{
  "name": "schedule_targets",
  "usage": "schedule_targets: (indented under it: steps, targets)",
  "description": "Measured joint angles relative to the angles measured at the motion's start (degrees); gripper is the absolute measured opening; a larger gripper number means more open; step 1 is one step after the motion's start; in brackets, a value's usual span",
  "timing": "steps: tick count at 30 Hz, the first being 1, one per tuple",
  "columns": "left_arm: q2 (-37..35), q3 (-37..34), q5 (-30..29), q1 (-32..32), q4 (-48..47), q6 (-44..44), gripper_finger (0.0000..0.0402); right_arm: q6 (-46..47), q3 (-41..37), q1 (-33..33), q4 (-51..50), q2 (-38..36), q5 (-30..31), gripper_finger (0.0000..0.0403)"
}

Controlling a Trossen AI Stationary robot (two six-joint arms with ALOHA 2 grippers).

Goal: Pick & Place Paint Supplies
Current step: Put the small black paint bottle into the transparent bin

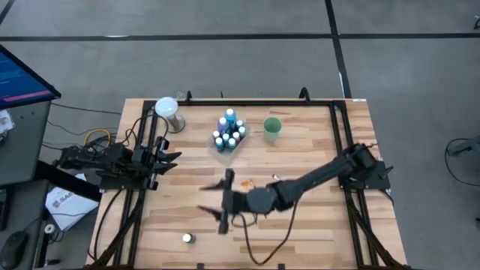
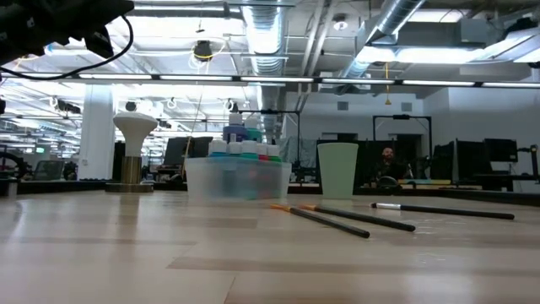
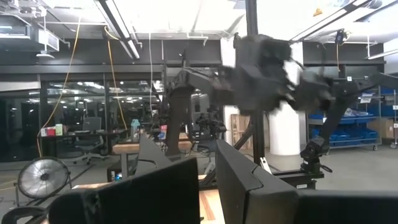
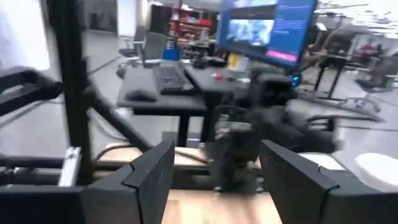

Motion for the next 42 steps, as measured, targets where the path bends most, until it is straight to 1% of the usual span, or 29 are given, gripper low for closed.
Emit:
schedule_targets:
  steps: [2, 4, 9, 14, 18, 23, 29, 35, 38, 42]
  targets:
    - [0.1, 0.0, 0.0, 0.0, 0.0, 0.0, 0.0001, 0.3, 0.8, 1.7, 3.2, 2.6, 0.0, 0.0231]
    - [0.3, 0.0, 0.0, 0.0, 0.1, 0.0, 0.0001, 0.5, 2.1, 3.0, 3.4, 4.4, 0.2, 0.0236]
    - [1.1, 0.0, 0.0, 0.0, 0.3, 0.0, 0.0001, 0.1, 10.4, 5.4, 2.5, 11.9, -0.9, 0.0259]
    - [1.1, 0.0, 0.0, 0.0, 0.2, 0.0, 0.0001, -2.8, 21.3, 6.3, -0.9, 18.8, -6.5, 0.0286]
    - [1.4, 0.0, 0.0, 0.0, 0.5, 0.0, 0.0001, -0.9, 29.2, 6.2, -5.8, 25.0, -12.3, 0.0303]
    - [1.8, 0.0, 0.0, 0.0, 0.5, 0.0, 0.0001, 0.0, 36.6, 6.5, -7.9, 31.3, -14.6, 0.0311]
    - [2.5, 0.0, 0.0, 0.0, 0.5, 0.0, 0.0001, 0.8, 38.4, 6.7, -11.1, 36.4, -14.6, 0.0311]
    - [2.7, 0.0, 0.0, 0.0, 0.6, 0.0, 0.0001, 3.7, 38.6, 4.8, -17.4, 36.0, -13.5, 0.0311]
    - [2.7, 0.0, 0.0, 0.0, 0.7, 0.0, 0.0001, 4.4, 38.5, 3.5, -17.9, 36.2, -13.4, 0.0311]
    - [2.7, 0.0, 0.0, 0.0, 0.9, 0.0, 0.0001, 9.9, 38.5, 3.0, -20.8, 36.0, -14.4, 0.0311]
